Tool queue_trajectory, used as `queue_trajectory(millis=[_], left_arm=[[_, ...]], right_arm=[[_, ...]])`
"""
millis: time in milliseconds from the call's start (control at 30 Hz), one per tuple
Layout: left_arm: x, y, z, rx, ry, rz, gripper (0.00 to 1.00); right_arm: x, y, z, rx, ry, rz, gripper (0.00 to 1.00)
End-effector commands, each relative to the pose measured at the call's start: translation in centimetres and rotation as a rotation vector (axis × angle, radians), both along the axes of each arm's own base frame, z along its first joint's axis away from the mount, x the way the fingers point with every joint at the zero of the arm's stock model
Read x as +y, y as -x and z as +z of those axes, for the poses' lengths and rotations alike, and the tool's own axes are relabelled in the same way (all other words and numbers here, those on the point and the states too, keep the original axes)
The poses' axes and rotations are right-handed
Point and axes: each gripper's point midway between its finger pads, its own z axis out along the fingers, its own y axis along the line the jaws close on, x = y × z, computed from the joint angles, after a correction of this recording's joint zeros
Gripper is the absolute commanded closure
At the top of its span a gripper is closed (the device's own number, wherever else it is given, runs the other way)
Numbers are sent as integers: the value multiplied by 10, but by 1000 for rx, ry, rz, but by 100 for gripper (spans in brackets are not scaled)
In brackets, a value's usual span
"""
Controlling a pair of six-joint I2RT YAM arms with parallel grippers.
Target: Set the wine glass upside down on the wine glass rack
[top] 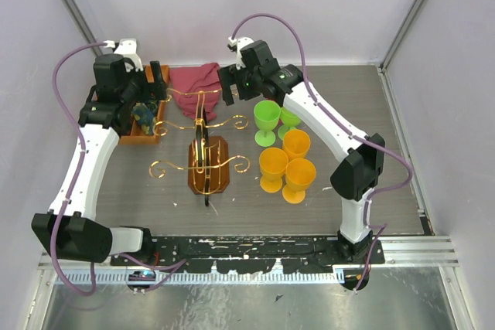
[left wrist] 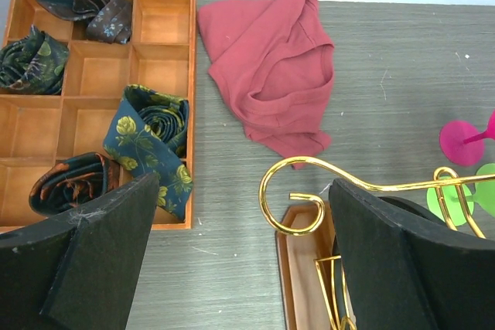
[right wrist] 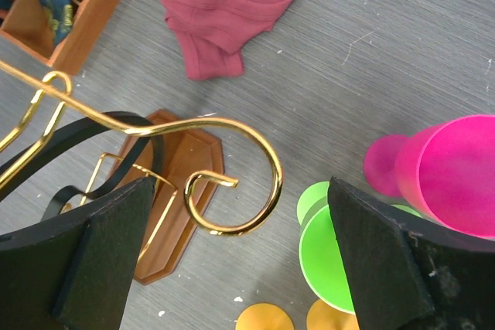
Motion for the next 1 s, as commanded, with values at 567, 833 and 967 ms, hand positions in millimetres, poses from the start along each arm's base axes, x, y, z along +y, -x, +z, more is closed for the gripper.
queue_trajectory(millis=[567, 833, 967], left_arm=[[6, -14, -1, -4, -61, 5, 2], [6, -27, -4, 5, -86, -3, 2], [5, -34, 0, -2, -88, -6, 2]], right_arm=[[-15, -69, 38, -254, 99, -196, 0], [-23, -93, 47, -306, 57, -266, 0], [-38, -111, 50, -325, 42, -320, 0]])
